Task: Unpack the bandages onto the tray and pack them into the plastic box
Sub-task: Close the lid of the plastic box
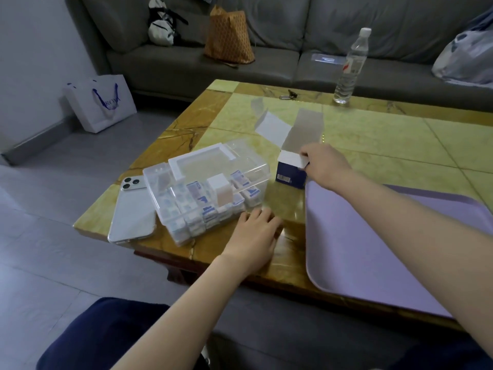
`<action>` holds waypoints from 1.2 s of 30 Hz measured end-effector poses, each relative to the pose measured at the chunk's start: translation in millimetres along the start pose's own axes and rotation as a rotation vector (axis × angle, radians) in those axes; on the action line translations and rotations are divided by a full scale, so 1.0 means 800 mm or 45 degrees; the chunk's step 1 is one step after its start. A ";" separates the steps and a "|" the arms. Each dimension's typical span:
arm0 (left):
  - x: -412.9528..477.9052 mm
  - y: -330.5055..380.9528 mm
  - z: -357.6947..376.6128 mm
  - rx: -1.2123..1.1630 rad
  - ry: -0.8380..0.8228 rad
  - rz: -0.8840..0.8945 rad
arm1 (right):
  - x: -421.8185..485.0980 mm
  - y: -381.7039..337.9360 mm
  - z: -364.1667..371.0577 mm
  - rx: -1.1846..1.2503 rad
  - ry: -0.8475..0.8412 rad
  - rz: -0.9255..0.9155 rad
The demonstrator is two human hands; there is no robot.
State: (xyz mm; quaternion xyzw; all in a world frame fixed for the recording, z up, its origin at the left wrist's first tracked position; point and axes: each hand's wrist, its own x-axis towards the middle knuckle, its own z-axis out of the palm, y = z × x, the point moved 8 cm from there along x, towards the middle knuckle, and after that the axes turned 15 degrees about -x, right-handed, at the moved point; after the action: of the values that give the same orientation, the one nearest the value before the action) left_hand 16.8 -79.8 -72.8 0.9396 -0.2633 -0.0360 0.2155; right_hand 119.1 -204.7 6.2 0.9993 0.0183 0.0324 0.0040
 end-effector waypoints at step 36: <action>0.066 0.534 0.228 0.074 -0.279 0.922 | -0.561 0.478 -0.043 0.007 0.625 1.393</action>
State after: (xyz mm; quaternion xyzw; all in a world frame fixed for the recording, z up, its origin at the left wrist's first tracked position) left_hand -175.5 -505.3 -54.5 0.7820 -0.6008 -0.0502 0.1581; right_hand -316.9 -602.8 14.7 0.8269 -0.4983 0.2598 -0.0202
